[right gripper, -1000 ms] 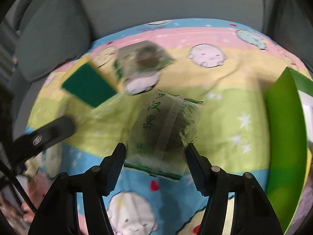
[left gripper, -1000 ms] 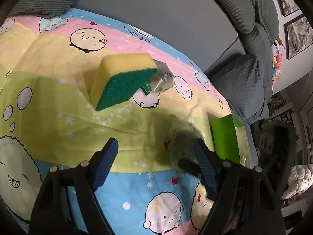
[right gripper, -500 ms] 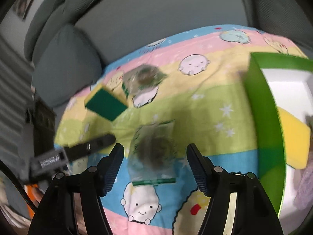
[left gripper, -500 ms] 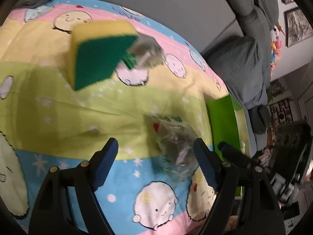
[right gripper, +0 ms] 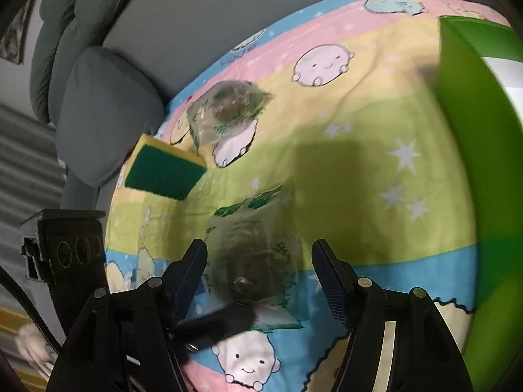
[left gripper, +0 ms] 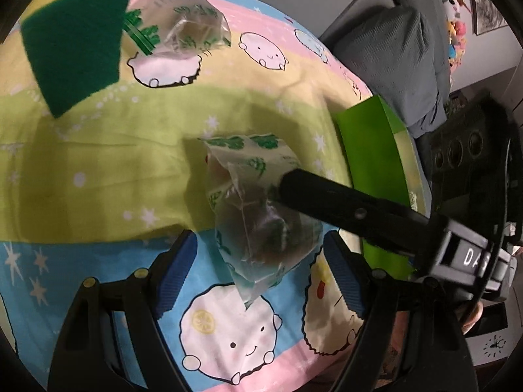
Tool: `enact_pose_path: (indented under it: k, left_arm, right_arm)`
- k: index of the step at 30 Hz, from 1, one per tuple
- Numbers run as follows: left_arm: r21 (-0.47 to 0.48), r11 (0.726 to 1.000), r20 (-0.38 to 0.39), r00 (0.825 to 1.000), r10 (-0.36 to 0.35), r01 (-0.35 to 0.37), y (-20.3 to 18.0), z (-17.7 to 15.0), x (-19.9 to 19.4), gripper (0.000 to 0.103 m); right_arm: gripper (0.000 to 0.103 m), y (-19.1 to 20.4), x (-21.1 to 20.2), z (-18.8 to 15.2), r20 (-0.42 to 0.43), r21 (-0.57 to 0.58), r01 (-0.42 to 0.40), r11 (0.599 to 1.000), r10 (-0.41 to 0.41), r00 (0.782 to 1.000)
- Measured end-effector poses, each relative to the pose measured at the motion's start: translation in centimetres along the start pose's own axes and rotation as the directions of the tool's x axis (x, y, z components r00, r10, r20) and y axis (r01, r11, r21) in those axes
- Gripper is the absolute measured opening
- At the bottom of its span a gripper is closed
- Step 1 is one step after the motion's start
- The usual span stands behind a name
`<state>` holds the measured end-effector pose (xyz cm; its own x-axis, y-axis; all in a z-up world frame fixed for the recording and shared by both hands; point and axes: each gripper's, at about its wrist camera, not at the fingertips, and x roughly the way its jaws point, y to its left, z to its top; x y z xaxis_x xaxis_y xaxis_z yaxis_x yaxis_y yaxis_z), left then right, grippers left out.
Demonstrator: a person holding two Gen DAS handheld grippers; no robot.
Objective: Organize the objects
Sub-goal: 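Close the right gripper on the plastic bag's edge, then lift the plastic bag with the right gripper and carry it over the box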
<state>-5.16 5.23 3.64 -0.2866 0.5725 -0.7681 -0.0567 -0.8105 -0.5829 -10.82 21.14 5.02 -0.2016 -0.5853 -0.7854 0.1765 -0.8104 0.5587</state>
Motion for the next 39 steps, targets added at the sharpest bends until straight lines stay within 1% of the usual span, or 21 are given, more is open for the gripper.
enact_pose_path:
  k: [2,4,7,9,12,15,20,23,28,34,39]
  left_arm:
    - [0.007,1.0,-0.007,1.0,0.005,-0.005,-0.2,-0.1,0.3,0.079]
    - [0.012,1.0,-0.013,1.0,0.014,-0.014,-0.5,-0.1,0.7,0.077]
    - [0.016,1.0,-0.012,1.0,0.025,-0.025,-0.6,-0.2,1.0,0.077]
    - [0.022,0.999,-0.008,1.0,0.027,-0.027,-0.6,-0.2,1.0,0.075]
    - [0.029,0.999,0.001,0.999,0.041,-0.041,-0.5,-0.3,1.0,0.07]
    - [0.041,0.998,0.009,0.999,0.049,-0.05,-0.6,-0.4,0.9,0.069]
    - [0.073,0.996,0.024,0.999,0.046,-0.048,-1.2,-0.6,0.7,0.065]
    - [0.105,0.992,0.059,0.997,0.058,-0.064,-1.9,-0.7,0.3,0.063]
    - [0.15,0.987,0.11,0.993,0.048,-0.065,-2.9,-1.3,-0.7,0.063]
    - [0.211,0.974,0.184,0.982,0.045,-0.084,-4.4,-1.9,-1.7,0.062]
    - [0.232,0.968,0.212,0.976,0.042,-0.092,-5.0,-2.1,-2.2,0.062]
  right_arm:
    - [0.069,0.1,0.4,-0.1,-0.008,-0.005,0.007,1.0,-0.007,1.0]
    - [0.072,0.1,0.8,-0.1,-0.019,0.001,-0.005,1.0,0.005,1.0]
    - [0.072,0.1,1.6,-0.3,-0.044,0.006,-0.027,1.0,0.027,0.999]
    - [0.072,0.1,1.8,-0.4,-0.051,0.007,-0.036,0.999,0.036,0.998]
    - [0.072,0.0,2.1,-0.5,-0.05,0.018,-0.043,0.999,0.044,0.998]
    - [0.072,0.1,2.0,-0.6,-0.04,0.015,-0.052,0.999,0.052,0.998]
    - [0.072,0.3,2.0,-0.8,-0.035,0.01,-0.081,0.997,0.081,0.996]
    - [0.071,0.5,1.7,-0.9,-0.021,0.001,-0.078,0.997,0.078,0.997]
    - [0.071,0.9,0.5,-1.2,0.023,-0.015,-0.083,0.996,0.083,0.996]
    - [0.071,1.1,-1.4,-1.6,0.069,-0.033,-0.092,0.995,0.094,0.993]
    - [0.071,1.3,-2.1,-1.9,0.097,-0.048,-0.096,0.994,0.1,0.99]
